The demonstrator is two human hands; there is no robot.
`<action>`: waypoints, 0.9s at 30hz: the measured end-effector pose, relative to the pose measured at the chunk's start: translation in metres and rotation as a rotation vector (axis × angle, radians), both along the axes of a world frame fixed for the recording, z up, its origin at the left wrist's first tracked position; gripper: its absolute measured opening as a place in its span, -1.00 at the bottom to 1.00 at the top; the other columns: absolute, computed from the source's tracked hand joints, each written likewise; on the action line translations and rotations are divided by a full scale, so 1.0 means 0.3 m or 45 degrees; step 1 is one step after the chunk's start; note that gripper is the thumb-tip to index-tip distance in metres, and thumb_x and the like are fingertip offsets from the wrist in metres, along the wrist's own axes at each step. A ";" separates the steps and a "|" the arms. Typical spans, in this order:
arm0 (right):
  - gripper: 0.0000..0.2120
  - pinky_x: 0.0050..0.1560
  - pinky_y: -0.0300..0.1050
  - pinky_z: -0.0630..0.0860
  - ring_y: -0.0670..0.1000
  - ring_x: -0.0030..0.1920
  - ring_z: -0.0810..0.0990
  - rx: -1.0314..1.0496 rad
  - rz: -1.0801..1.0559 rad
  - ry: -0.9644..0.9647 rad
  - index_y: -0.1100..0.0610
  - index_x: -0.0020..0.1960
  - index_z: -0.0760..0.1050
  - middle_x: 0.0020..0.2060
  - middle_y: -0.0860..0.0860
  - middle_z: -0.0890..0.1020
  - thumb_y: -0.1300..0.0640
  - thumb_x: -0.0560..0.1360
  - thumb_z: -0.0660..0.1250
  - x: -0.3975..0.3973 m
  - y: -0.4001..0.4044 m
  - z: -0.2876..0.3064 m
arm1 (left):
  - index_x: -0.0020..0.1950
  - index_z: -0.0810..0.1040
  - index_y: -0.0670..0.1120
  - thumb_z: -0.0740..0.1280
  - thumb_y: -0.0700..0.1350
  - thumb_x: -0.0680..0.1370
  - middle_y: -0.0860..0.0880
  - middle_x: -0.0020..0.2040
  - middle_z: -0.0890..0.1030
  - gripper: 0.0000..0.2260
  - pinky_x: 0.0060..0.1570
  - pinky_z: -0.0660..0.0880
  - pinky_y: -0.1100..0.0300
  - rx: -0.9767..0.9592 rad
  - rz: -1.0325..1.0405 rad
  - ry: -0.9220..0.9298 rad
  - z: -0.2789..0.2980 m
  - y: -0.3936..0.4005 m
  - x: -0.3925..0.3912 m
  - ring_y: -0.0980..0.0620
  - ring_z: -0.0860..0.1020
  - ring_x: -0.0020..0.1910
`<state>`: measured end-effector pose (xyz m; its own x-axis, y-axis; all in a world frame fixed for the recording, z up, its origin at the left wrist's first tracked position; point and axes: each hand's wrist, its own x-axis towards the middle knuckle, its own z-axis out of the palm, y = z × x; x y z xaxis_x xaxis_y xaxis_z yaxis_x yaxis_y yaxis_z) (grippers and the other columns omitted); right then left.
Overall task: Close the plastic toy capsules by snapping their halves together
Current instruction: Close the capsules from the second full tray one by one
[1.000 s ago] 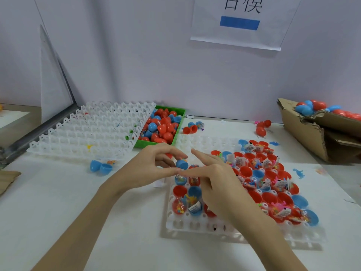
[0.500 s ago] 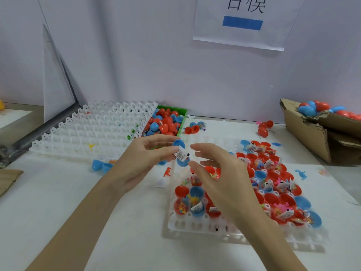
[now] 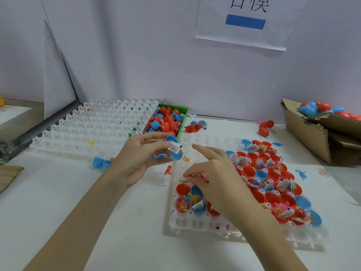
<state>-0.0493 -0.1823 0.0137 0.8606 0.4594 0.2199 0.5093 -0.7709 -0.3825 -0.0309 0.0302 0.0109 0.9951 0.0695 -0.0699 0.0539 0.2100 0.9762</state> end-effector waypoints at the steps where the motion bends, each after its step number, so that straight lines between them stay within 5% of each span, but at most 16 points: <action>1: -0.86 0.49 -0.01 0.27 0.03 0.59 0.12 -0.031 0.007 0.014 -0.15 0.08 0.72 0.58 -0.14 0.29 0.03 0.58 0.43 0.005 0.007 0.003 | 0.12 0.72 -0.15 0.47 -0.29 0.54 -0.17 0.04 0.76 -0.83 -0.14 0.68 0.11 -0.006 -0.001 0.003 0.000 -0.001 -0.002 -0.11 0.74 0.01; 6: -0.89 0.51 -0.13 0.10 0.04 0.60 0.10 -0.090 0.070 0.051 -0.08 0.01 0.74 0.60 -0.07 0.27 0.08 0.57 0.44 0.018 0.024 -0.006 | 0.14 0.71 -0.15 0.47 -0.28 0.55 -0.18 0.03 0.76 -0.82 -0.14 0.68 0.13 -0.005 -0.003 -0.006 0.001 -0.001 -0.003 -0.10 0.73 0.00; 10: -0.89 0.47 -0.06 0.26 0.02 0.57 0.18 -0.067 0.042 -0.011 -0.08 0.06 0.72 0.57 -0.13 0.32 0.03 0.59 0.41 0.018 0.029 0.001 | 0.15 0.71 -0.16 0.47 -0.29 0.56 -0.19 0.05 0.75 -0.82 -0.13 0.67 0.14 0.002 -0.027 -0.015 0.002 -0.009 -0.005 -0.20 0.71 0.08; 13: -0.88 0.35 -0.11 0.42 -0.09 0.37 0.43 0.190 -0.102 -0.068 -0.11 0.08 0.70 0.37 -0.19 0.53 0.01 0.58 0.42 0.016 0.008 0.015 | 0.18 0.70 -0.17 0.46 -0.28 0.56 -0.20 0.07 0.74 -0.80 -0.10 0.68 0.13 0.018 -0.045 -0.014 0.005 -0.018 -0.008 -0.23 0.69 0.16; 16: -0.90 0.01 -0.29 0.62 -0.21 -0.01 0.62 0.649 -0.198 -0.128 -0.18 0.00 0.66 0.01 -0.25 0.66 0.03 0.55 0.45 0.008 -0.023 0.028 | 0.17 0.70 -0.19 0.45 -0.29 0.57 -0.21 0.07 0.74 -0.81 -0.12 0.67 0.14 -0.007 -0.065 -0.009 0.007 -0.031 -0.015 -0.24 0.69 0.15; 20: -0.89 -0.06 -0.34 0.62 -0.17 -0.08 0.71 1.084 -0.067 0.123 -0.15 0.01 0.68 -0.15 -0.24 0.73 0.06 0.55 0.45 -0.013 -0.017 0.043 | 0.16 0.70 -0.18 0.45 -0.29 0.57 -0.16 0.02 0.75 -0.83 -0.15 0.67 0.19 0.016 -0.110 -0.039 0.004 -0.056 -0.027 -0.11 0.73 0.00; 27: -0.88 -0.13 -0.38 0.60 -0.23 -0.05 0.67 0.908 -0.137 0.070 -0.15 -0.06 0.66 -0.09 -0.17 0.69 0.08 0.50 0.50 -0.016 0.005 0.011 | 0.16 0.72 -0.11 0.47 -0.25 0.57 -0.12 0.05 0.75 -0.82 -0.05 0.67 0.16 0.095 -0.174 -0.104 0.002 -0.088 -0.038 -0.09 0.74 0.05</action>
